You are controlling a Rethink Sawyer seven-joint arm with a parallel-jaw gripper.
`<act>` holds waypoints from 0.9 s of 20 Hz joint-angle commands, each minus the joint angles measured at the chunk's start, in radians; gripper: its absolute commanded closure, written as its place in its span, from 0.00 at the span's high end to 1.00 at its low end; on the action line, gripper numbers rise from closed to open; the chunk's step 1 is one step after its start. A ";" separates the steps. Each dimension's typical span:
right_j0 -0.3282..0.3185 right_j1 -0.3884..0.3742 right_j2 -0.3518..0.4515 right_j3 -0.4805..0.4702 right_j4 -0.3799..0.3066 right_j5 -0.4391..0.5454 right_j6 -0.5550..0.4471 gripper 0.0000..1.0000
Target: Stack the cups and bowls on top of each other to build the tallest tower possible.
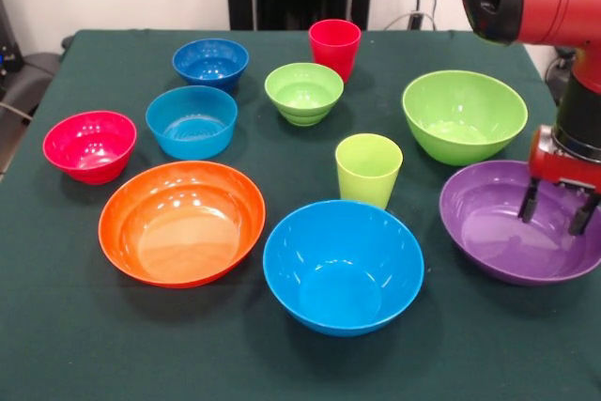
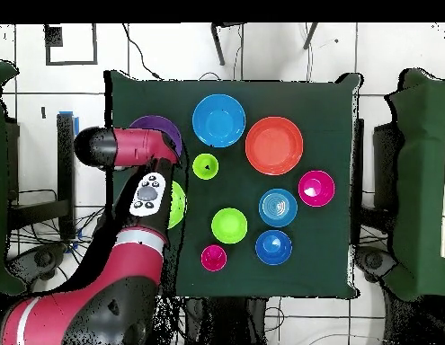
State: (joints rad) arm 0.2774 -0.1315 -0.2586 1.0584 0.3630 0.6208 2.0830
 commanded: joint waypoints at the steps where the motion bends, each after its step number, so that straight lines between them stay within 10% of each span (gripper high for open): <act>1: 0.022 0.016 0.133 -0.047 0.029 0.049 0.147 1.00; 18: -0.015 -0.137 0.120 0.023 0.003 0.208 0.075 1.00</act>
State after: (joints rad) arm 0.2826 -0.2028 -0.2479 1.0455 0.3667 0.7016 2.0830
